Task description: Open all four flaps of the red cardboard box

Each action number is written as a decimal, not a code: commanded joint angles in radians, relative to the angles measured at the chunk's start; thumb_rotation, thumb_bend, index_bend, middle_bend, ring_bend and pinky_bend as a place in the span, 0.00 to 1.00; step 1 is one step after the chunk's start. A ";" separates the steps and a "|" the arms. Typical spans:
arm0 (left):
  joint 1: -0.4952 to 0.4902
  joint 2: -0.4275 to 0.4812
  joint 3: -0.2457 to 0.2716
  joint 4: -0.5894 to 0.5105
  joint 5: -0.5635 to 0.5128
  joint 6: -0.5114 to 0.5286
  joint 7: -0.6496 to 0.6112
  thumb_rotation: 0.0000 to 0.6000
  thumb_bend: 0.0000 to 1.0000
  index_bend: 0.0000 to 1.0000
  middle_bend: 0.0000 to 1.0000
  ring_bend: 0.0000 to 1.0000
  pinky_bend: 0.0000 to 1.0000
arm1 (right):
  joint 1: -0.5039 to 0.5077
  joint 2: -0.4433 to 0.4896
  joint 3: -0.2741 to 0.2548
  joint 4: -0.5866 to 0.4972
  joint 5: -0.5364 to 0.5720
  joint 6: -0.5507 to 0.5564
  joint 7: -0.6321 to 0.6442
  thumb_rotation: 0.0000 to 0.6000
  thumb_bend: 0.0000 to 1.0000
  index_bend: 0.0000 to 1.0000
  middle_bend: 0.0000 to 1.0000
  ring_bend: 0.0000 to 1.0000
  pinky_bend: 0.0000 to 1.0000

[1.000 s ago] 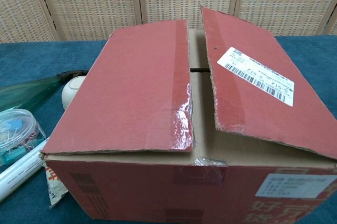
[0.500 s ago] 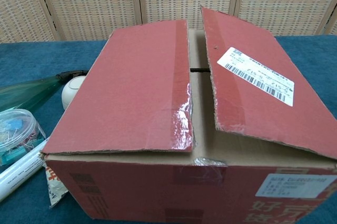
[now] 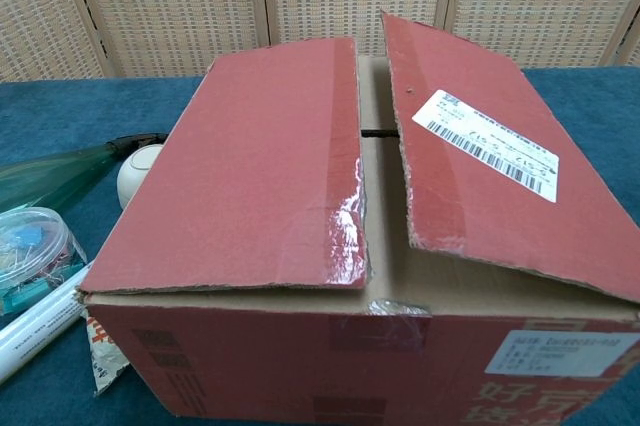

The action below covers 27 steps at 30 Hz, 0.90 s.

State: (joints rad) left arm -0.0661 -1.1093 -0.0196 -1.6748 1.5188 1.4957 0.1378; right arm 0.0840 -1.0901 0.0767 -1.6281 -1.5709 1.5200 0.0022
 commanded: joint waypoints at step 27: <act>-0.023 0.046 -0.002 -0.037 -0.011 -0.038 0.008 1.00 0.04 0.01 0.00 0.05 0.00 | 0.430 0.187 0.066 -0.215 -0.291 -0.322 0.428 1.00 1.00 0.32 0.25 0.00 0.09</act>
State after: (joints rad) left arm -0.0892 -1.0636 -0.0212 -1.7120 1.5076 1.4573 0.1451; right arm 0.4918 -0.9086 0.1405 -1.8294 -1.8479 1.2199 0.4191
